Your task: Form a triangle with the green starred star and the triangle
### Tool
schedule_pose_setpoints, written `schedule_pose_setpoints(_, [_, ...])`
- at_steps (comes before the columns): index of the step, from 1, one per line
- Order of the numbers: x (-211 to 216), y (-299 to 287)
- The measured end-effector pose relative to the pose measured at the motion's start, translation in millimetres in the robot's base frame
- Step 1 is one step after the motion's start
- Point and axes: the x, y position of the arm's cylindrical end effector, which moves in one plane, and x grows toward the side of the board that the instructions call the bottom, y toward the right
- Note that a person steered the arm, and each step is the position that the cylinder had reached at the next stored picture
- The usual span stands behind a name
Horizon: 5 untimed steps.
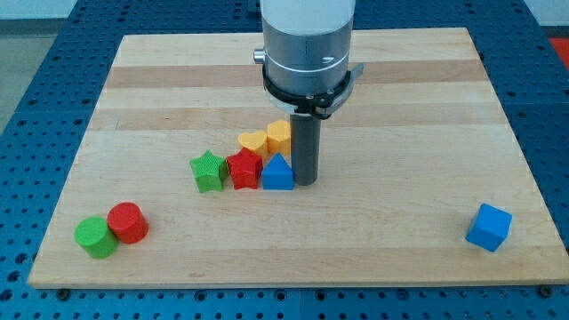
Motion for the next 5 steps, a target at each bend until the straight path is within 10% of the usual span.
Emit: schedule_pose_setpoints(5, [-1.1, -80.7])
